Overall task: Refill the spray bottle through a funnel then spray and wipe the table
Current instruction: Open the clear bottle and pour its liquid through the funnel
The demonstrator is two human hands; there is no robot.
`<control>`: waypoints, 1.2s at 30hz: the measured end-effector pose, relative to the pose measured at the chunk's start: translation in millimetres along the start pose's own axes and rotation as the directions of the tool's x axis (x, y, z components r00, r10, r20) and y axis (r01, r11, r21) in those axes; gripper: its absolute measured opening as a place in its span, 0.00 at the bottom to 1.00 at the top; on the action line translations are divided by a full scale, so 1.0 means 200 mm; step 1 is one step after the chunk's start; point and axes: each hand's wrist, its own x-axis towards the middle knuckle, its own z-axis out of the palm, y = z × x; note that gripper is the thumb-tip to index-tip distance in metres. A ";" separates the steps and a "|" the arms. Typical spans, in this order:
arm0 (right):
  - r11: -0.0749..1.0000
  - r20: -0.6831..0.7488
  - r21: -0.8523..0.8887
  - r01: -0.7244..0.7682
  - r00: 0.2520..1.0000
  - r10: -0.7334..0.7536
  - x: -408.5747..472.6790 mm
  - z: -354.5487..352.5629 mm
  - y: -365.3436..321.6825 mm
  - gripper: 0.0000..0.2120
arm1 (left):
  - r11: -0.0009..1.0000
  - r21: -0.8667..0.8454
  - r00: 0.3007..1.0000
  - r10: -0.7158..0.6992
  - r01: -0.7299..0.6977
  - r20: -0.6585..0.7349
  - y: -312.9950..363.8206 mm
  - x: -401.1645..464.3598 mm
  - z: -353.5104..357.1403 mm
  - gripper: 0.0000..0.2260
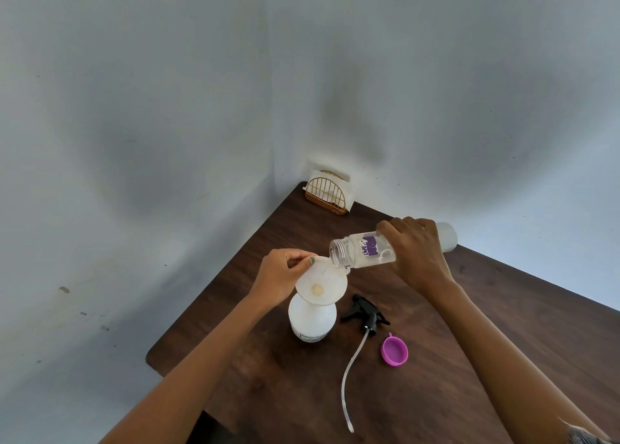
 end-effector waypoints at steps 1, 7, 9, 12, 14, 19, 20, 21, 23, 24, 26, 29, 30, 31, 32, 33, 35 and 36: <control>1.000 0.000 0.000 0.000 1.000 0.000 0.00 0.00 0.00 0.32 | 1.000 0.002 1.000 -0.001 0.001 -0.001 0.00 0.00 0.00 0.11; 1.000 0.009 -0.002 0.001 1.000 -0.001 0.00 0.00 0.01 0.33 | 1.000 0.004 1.000 0.002 -0.002 -0.006 0.00 0.00 0.00 0.11; 1.000 0.009 -0.004 0.004 1.000 -0.004 0.00 0.00 0.01 0.33 | 1.000 0.002 1.000 -0.001 0.001 -0.006 0.00 0.00 0.00 0.12; 1.000 0.007 -0.006 0.010 1.000 -0.010 0.00 0.00 0.01 0.33 | 1.000 -0.008 1.000 -0.004 0.004 -0.001 0.00 0.00 0.00 0.12; 1.000 0.002 -0.002 0.012 1.000 -0.012 0.00 0.00 0.01 0.34 | 1.000 -0.013 1.000 -0.002 0.003 0.005 0.00 0.00 0.00 0.12; 1.000 -0.005 -0.001 0.023 1.000 -0.023 0.01 0.00 0.01 0.34 | 1.000 -0.001 1.000 -0.009 0.009 -0.006 0.00 0.00 0.00 0.12; 1.000 -0.007 -0.002 0.026 1.000 -0.026 0.02 0.00 0.00 0.34 | 1.000 -0.002 1.000 -0.012 0.012 -0.007 -0.01 0.00 -0.01 0.12; 1.000 -0.009 -0.004 0.028 1.000 -0.028 0.02 0.00 0.00 0.34 | 1.000 -0.003 1.000 -0.013 0.013 -0.006 -0.01 0.00 -0.02 0.12; 1.000 -0.010 -0.006 0.031 0.999 -0.031 0.02 0.00 0.00 0.34 | 1.000 -0.003 1.000 -0.007 0.007 -0.007 -0.01 0.00 -0.02 0.12; 1.000 -0.011 -0.004 0.031 0.999 -0.031 0.03 0.00 0.00 0.34 | 1.000 -0.003 1.000 -0.005 0.005 -0.007 -0.01 0.00 -0.02 0.12; 1.000 -0.007 -0.004 0.029 1.000 -0.029 0.03 0.00 0.00 0.34 | 1.000 -0.004 1.000 -0.006 0.006 -0.006 -0.01 0.00 -0.02 0.12; 1.000 0.003 -0.003 0.027 1.000 -0.027 0.03 0.01 0.00 0.34 | 1.000 -0.003 1.000 -0.006 0.006 -0.005 -0.01 0.01 -0.02 0.12; 1.000 0.006 -0.002 0.024 1.000 -0.024 0.03 0.01 0.00 0.34 | 1.000 -0.004 1.000 -0.007 0.007 -0.005 -0.01 0.01 -0.02 0.12; 1.000 0.006 0.000 0.021 1.000 -0.021 0.03 0.00 0.00 0.33 | 1.000 -0.004 1.000 -0.008 0.008 -0.006 -0.01 0.01 -0.02 0.12; 1.000 0.004 0.001 0.018 1.000 -0.018 0.03 0.00 0.00 0.33 | 1.000 -0.002 1.000 -0.007 0.007 -0.006 -0.01 0.01 -0.02 0.12; 1.000 0.000 0.002 0.017 1.000 -0.017 0.03 0.00 -0.01 0.33 | 1.000 0.001 1.000 -0.007 0.007 -0.006 -0.01 0.01 -0.02 0.12; 1.000 -0.007 0.003 0.018 1.000 -0.018 0.03 0.00 -0.01 0.33 | 1.000 0.002 1.000 -0.007 0.007 -0.006 -0.02 0.01 -0.02 0.12; 1.000 -0.010 0.002 0.019 1.000 -0.019 0.03 -0.01 -0.01 0.33 | 1.000 0.000 1.000 -0.006 0.006 -0.006 -0.02 0.01 -0.02 0.12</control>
